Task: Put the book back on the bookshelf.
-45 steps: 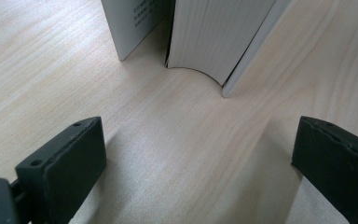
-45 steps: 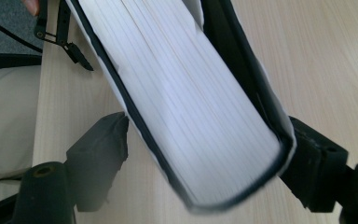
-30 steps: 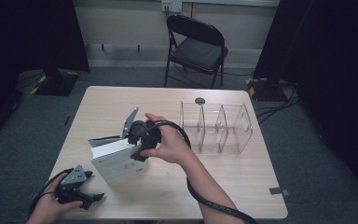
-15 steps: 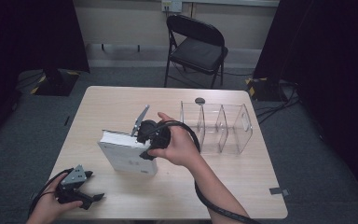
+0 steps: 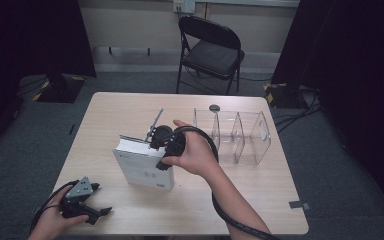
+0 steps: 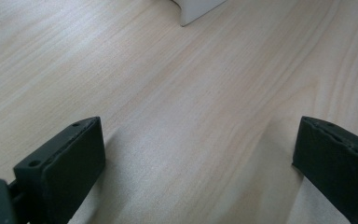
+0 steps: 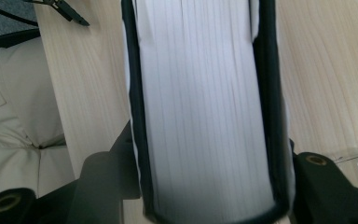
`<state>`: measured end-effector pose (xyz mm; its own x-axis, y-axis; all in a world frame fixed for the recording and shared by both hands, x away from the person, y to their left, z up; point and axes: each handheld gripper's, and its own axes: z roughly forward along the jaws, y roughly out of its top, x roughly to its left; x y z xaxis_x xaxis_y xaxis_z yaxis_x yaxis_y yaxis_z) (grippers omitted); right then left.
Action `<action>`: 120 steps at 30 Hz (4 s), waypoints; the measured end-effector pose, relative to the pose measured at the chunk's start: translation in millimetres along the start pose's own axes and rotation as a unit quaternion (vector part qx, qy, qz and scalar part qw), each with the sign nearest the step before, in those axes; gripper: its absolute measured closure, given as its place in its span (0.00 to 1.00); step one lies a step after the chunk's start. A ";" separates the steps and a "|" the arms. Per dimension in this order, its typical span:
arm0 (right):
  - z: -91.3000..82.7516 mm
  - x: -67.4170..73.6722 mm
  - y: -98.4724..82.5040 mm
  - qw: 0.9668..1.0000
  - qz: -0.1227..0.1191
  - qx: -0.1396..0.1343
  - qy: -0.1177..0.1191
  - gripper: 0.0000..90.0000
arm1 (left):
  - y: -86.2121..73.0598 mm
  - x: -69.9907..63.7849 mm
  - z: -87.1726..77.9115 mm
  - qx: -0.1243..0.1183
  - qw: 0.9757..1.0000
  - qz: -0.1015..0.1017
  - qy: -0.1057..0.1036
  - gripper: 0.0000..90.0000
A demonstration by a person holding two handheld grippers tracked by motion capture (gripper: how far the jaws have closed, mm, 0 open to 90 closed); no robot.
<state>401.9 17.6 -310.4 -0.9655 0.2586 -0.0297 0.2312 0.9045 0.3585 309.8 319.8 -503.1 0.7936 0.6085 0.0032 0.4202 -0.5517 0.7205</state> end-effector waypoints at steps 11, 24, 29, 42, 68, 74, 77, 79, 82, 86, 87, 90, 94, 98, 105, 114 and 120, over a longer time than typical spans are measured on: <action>24.8 -0.8 16.4 0.999 -0.014 0.039 -0.005 0.44 | 0.0 0.1 0.0 0.000 1.000 0.000 -0.001 0.02; 30.4 -1.7 14.1 1.000 0.008 0.028 -0.012 0.33 | 0.0 -0.1 0.5 0.000 1.000 -0.002 -0.003 0.02; 30.3 2.6 14.3 0.999 -0.002 0.028 -0.018 0.37 | 0.0 -0.1 0.5 0.000 1.000 -0.002 -0.003 0.02; 26.2 6.3 14.9 0.999 -0.004 0.033 -0.023 0.52 | 0.0 -0.2 0.7 0.000 1.000 -0.002 -0.003 0.01; 4.1 19.5 5.2 0.999 0.024 0.043 -0.015 0.58 | 0.4 -0.1 0.4 0.004 1.000 -0.002 -0.002 0.00; -6.6 13.1 -6.8 0.998 0.045 0.032 -0.015 0.58 | 0.5 -0.2 0.4 0.005 1.000 -0.003 -0.001 0.00; -11.7 9.7 -14.1 0.998 0.056 0.032 -0.021 0.58 | 0.5 -0.2 0.5 0.005 1.000 -0.003 -0.002 0.00; -15.0 7.4 -20.0 0.997 0.060 0.030 -0.025 0.58 | 0.5 -0.2 0.5 0.005 1.000 -0.003 -0.002 0.00; -20.2 4.9 -28.8 0.997 0.070 0.030 -0.029 0.58 | 0.5 -0.2 0.5 0.005 1.000 -0.002 -0.002 0.00; -26.0 2.4 -39.0 0.996 0.079 0.031 -0.031 0.59 | 0.5 -0.2 0.5 0.005 1.000 -0.003 -0.002 0.00; -26.9 2.2 -41.1 0.996 0.079 0.032 -0.033 0.59 | 0.5 -0.2 0.5 0.005 1.000 -0.002 -0.001 0.00; -28.4 1.2 -46.3 0.996 0.077 0.033 -0.033 0.58 | 0.5 -0.2 0.4 0.005 1.000 -0.003 -0.001 0.00; -24.3 1.7 -52.4 0.996 0.078 0.036 -0.031 0.58 | 0.4 -0.3 0.9 0.003 1.000 -0.003 -0.001 0.00; -17.2 1.5 -58.8 0.996 0.074 0.034 -0.029 0.58 | 0.5 -0.3 0.9 0.003 1.000 -0.003 -0.001 0.00; -13.4 0.4 -65.3 0.997 0.066 0.034 -0.030 0.57 | 0.5 -0.2 1.2 0.002 1.000 -0.002 -0.001 0.00; -7.7 2.7 -55.7 0.996 0.051 0.056 -0.046 0.52 | 1.4 0.4 0.9 0.006 1.000 0.001 0.001 0.00; -4.0 0.7 -48.7 0.996 0.049 0.068 -0.044 0.53 | 1.4 0.3 0.9 0.006 1.000 0.001 0.001 0.00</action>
<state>389.5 -27.7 -324.1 -0.9251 0.3704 -0.0841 0.3431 0.9098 0.2334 311.1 318.7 -502.7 0.7931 0.6091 0.0057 0.4243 -0.5591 0.7123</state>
